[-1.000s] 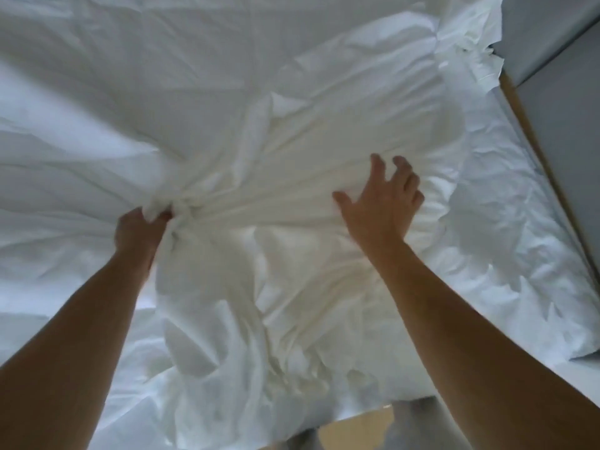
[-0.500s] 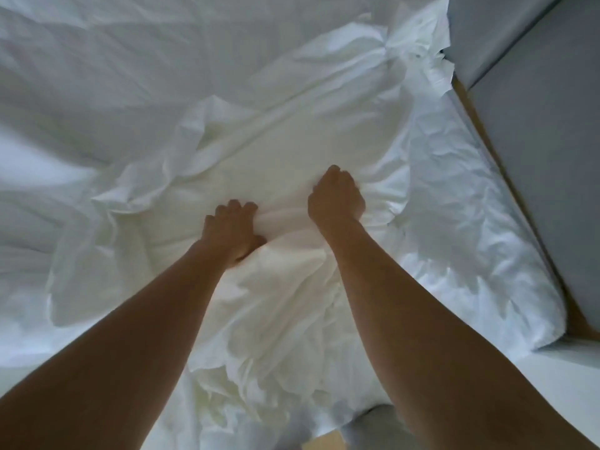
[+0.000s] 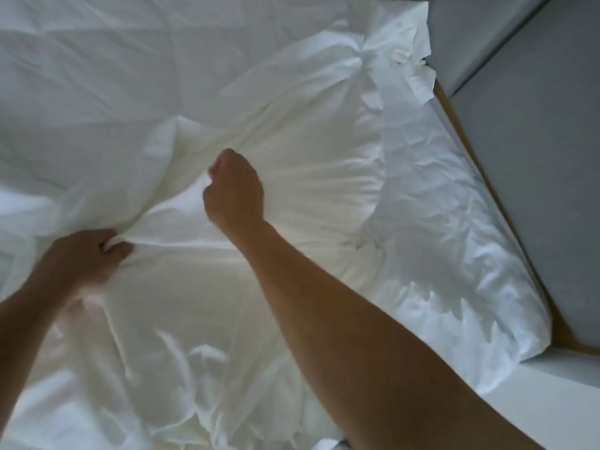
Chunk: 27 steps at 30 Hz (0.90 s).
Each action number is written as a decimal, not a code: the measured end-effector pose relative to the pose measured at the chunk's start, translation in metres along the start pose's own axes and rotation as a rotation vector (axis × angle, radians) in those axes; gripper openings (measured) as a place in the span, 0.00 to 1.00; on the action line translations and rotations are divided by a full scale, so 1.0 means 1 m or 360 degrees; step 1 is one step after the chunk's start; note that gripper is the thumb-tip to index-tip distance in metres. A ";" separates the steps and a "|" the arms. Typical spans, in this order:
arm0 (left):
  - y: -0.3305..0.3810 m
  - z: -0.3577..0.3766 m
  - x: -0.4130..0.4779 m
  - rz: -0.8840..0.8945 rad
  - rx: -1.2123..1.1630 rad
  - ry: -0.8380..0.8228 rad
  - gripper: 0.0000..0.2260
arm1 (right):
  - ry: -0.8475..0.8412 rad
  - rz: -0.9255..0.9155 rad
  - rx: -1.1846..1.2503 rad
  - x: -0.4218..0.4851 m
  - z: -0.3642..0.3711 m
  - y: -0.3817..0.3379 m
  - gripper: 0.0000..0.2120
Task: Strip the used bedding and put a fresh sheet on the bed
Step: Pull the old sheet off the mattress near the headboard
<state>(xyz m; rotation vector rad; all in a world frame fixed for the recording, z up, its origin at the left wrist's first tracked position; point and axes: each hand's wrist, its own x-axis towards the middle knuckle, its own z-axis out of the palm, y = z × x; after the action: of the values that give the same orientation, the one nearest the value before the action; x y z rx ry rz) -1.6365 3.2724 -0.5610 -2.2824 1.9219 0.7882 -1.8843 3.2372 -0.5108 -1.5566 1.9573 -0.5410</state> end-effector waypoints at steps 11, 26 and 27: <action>0.232 0.051 0.055 0.0203 -0.0291 -0.0306 0.28 | 0.0200 -0.0175 -0.0425 -0.018 -0.026 0.103 0.13; 0.107 -0.031 0.081 0.0232 0.0033 0.0637 0.22 | 0.0602 -0.0022 0.0032 0.053 -0.106 0.103 0.18; 0.086 -0.039 0.088 0.0032 0.0018 0.0539 0.23 | 0.0698 -0.0054 0.0086 0.052 -0.102 0.100 0.17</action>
<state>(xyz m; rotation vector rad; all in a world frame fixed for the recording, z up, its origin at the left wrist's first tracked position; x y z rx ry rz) -1.6951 3.1593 -0.5402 -2.5280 2.0711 0.4089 -2.0330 3.2072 -0.5070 -1.5343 2.2104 -1.0113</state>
